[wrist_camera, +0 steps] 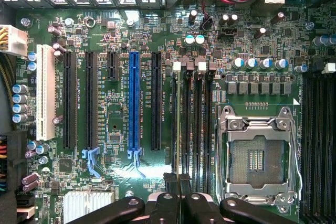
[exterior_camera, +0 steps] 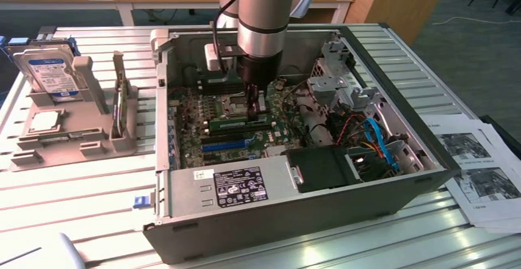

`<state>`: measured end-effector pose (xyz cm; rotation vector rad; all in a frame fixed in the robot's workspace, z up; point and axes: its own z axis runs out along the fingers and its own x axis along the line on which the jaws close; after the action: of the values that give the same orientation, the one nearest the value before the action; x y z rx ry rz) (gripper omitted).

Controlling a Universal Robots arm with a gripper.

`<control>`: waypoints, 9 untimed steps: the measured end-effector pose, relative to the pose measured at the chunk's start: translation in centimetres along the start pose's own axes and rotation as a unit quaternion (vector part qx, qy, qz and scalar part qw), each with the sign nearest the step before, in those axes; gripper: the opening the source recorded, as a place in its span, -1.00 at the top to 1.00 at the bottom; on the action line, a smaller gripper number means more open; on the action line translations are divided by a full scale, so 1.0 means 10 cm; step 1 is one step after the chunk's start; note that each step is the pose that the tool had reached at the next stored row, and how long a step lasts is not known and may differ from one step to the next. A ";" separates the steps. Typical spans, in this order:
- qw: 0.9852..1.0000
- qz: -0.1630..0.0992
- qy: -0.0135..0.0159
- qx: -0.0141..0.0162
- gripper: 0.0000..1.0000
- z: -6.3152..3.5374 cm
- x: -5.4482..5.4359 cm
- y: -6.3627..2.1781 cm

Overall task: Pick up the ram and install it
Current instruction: 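Insert the ram into the slot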

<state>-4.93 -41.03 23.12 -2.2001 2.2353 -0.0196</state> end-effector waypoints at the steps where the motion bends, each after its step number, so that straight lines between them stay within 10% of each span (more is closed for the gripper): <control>1: 1.000 0.000 0.000 0.000 0.77 0.000 0.00 0.000; 9: 1.000 0.001 0.000 0.000 0.77 0.001 0.00 -0.002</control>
<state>-4.91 -41.05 23.11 -2.1974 2.2380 -0.0195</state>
